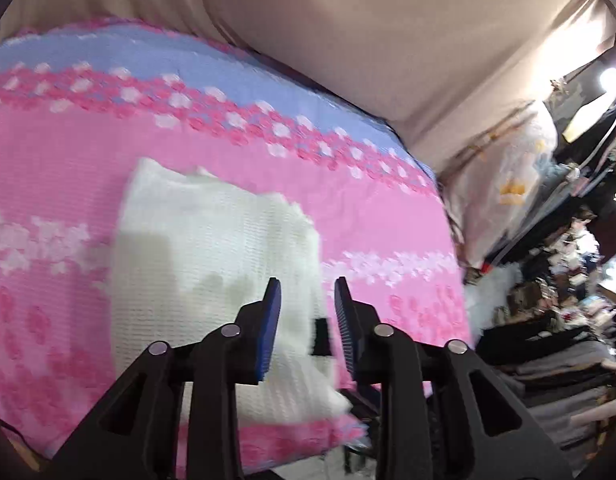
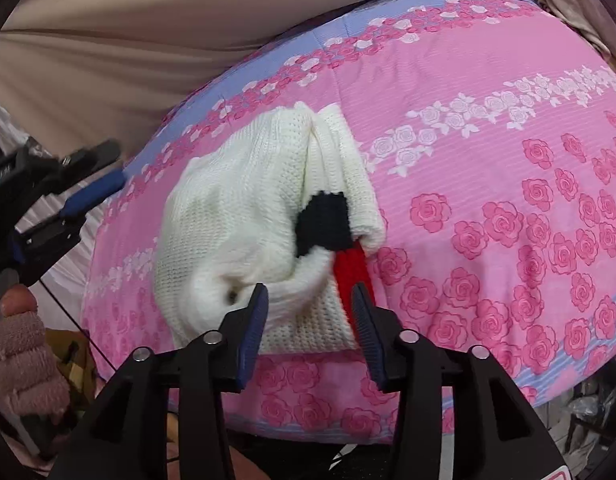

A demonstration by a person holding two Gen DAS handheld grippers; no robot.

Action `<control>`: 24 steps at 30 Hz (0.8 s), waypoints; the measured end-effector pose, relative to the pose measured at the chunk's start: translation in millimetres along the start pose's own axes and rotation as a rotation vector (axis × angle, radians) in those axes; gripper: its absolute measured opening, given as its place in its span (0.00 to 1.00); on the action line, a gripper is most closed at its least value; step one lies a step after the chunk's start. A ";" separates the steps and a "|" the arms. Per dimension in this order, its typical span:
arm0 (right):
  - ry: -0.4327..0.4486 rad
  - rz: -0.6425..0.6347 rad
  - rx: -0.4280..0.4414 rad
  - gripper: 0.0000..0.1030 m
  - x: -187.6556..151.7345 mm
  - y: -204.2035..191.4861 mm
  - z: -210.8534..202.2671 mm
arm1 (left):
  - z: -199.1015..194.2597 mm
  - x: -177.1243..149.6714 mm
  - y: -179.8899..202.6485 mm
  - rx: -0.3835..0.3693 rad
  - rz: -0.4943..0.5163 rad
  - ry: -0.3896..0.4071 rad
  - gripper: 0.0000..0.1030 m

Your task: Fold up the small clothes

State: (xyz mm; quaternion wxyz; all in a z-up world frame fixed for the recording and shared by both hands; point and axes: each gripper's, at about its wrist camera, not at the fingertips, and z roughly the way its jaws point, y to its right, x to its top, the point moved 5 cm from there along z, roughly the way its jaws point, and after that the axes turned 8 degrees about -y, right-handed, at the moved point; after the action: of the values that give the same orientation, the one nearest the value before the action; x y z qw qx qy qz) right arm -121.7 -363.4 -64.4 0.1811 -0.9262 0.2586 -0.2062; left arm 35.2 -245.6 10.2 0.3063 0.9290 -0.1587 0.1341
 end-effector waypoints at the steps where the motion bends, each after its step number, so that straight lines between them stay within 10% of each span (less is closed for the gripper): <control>1: -0.002 0.007 0.017 0.46 1.4 1.6 -0.3 | -10.2 0.7 -9.4 0.025 -0.012 0.026 0.37; 7: -0.049 0.078 0.140 0.57 18.9 0.4 6.0 | -44.9 -9.3 -89.2 0.219 -0.123 0.070 0.44; 12: -0.108 0.195 0.290 0.59 35.6 3.8 16.6 | -53.9 -34.5 -119.2 0.228 -0.208 0.058 0.44; 19: -0.170 0.078 0.185 0.59 66.8 -24.2 57.7 | -69.2 -41.0 -137.8 0.226 -0.240 0.087 0.46; 20: -0.185 0.064 0.164 0.54 68.3 -27.3 68.6 | -71.4 -41.3 -139.9 0.225 -0.240 0.090 0.46; 21: -0.210 0.029 0.140 0.19 68.3 -33.9 79.6 | -72.7 -41.6 -141.5 0.227 -0.239 0.090 0.46; 24: -0.104 -0.044 0.170 0.10 80.5 -57.2 50.0 | -76.1 -41.3 -144.3 0.229 -0.228 0.087 0.46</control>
State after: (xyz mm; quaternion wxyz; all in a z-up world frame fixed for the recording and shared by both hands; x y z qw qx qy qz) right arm -11.9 -350.7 -58.3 0.2675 -0.9225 0.2100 -0.1827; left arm 40.3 -80.3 -20.9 0.2184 0.9631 -0.0227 0.1557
